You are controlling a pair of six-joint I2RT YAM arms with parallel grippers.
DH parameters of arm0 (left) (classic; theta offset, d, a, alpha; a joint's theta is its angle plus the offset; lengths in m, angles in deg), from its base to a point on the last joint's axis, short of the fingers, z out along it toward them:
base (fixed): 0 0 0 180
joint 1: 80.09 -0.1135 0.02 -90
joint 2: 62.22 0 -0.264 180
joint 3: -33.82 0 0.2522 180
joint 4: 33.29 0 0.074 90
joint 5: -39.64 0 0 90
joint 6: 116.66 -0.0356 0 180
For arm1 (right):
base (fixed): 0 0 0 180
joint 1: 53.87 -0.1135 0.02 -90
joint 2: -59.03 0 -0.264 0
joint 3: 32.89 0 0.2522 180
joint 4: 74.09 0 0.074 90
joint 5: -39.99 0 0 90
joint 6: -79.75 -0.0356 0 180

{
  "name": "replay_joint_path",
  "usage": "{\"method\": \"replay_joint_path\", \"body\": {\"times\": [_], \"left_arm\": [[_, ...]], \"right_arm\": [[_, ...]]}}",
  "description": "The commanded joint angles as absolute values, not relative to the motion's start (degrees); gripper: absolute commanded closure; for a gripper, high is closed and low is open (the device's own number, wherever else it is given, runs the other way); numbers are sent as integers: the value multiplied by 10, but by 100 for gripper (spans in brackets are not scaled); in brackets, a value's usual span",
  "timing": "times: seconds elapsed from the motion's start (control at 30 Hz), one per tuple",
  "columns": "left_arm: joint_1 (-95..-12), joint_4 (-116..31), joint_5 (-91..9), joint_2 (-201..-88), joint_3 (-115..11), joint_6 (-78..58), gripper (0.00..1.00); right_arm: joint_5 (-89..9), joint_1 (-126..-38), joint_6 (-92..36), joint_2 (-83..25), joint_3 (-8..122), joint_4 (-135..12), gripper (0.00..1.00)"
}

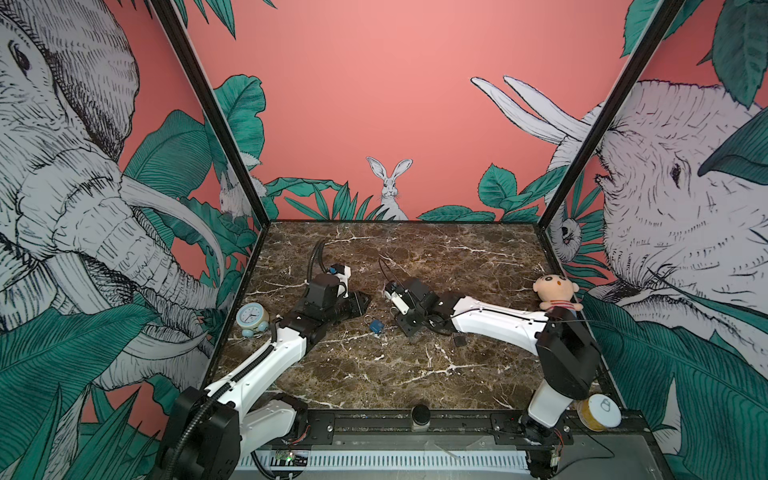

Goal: Lock with the key

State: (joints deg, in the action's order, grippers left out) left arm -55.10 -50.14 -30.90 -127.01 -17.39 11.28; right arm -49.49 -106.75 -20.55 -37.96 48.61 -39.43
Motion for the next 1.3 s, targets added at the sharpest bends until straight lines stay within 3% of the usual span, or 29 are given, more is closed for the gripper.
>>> {"method": "replay_joint_path", "body": {"times": [0.0, 0.2, 0.47, 1.27], "left_arm": [[-547, -477, -241, -1289, -193, 102, 69], [-529, -439, -187, -1325, -211, 95, 62], [-516, -391, -142, -1359, -220, 113, 62], [-497, -398, -132, -1389, -232, 104, 77]], "right_arm": [[-477, -1070, -212, -341, 480, -384, 82], [-460, -1069, -223, -298, 471, -385, 83], [-458, -1068, -230, -279, 464, -391, 83], [-461, -1063, -229, -265, 465, -396, 82]]}}
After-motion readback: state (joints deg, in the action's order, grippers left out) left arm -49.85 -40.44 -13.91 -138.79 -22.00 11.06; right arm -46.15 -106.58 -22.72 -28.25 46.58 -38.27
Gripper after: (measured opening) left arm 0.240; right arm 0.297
